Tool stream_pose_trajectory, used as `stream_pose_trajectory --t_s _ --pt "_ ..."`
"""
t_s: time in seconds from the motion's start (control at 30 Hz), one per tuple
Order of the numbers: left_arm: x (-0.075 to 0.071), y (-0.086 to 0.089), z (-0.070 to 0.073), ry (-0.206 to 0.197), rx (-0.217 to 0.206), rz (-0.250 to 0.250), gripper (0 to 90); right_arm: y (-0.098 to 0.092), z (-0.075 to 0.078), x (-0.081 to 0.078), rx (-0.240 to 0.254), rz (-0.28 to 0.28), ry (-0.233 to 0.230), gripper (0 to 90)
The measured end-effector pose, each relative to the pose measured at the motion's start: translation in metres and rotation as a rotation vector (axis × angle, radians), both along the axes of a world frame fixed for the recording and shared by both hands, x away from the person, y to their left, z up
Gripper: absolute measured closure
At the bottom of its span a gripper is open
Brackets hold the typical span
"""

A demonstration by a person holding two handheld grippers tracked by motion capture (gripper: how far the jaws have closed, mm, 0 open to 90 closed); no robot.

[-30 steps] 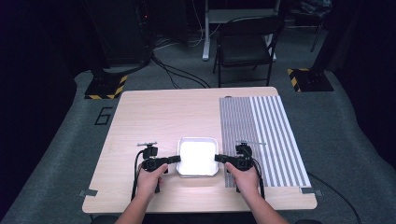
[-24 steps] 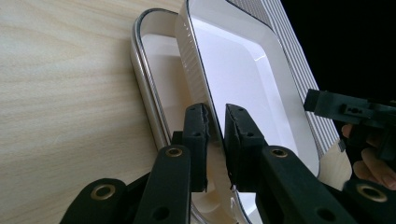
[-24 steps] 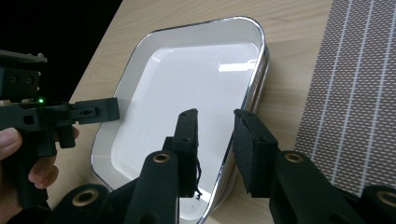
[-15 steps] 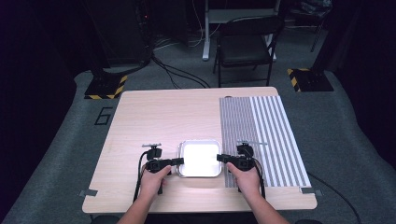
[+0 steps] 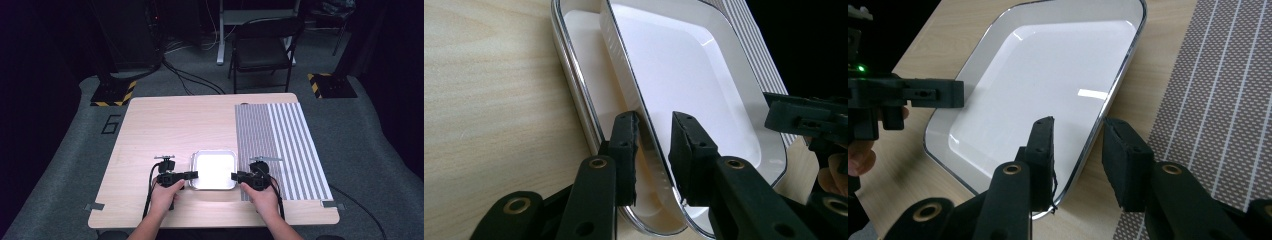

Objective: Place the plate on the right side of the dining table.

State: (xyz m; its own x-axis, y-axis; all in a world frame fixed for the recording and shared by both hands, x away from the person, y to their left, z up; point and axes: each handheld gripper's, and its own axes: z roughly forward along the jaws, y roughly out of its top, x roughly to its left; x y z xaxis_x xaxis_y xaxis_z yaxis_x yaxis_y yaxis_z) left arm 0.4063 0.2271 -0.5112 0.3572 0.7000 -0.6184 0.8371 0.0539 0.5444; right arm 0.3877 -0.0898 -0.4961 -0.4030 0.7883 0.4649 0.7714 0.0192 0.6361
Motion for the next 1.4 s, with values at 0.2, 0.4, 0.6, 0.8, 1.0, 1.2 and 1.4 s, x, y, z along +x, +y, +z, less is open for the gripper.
stream_pose_trajectory --t_s 0.2,0.4,0.6,0.8,1.0,1.2,1.4 --pt "-0.003 -0.002 0.002 -0.006 0.023 -0.010 71.7 0.001 -0.003 -0.007 -0.017 0.012 0.011 65.9" --pt "-0.006 -0.008 0.002 0.006 0.060 -0.021 71.9 0.003 -0.004 -0.011 -0.030 0.019 0.016 66.6" --pt "-0.010 -0.010 0.003 0.001 0.070 -0.025 71.3 0.001 -0.004 -0.013 -0.022 0.012 0.012 68.0" --pt "-0.013 -0.011 0.004 -0.006 0.075 -0.025 69.6 0.002 -0.004 -0.014 -0.019 0.006 0.018 66.8" --pt "-0.012 -0.013 0.006 -0.009 0.086 -0.022 68.6 0.002 -0.001 -0.013 -0.003 -0.013 0.018 65.5" --pt "-0.011 -0.011 0.012 -0.027 0.076 -0.023 68.3 0.002 0.004 -0.010 0.000 -0.019 0.014 65.8" --pt "-0.010 -0.010 0.019 -0.056 0.072 -0.017 67.9 0.002 0.010 -0.009 0.014 -0.024 0.001 65.8"
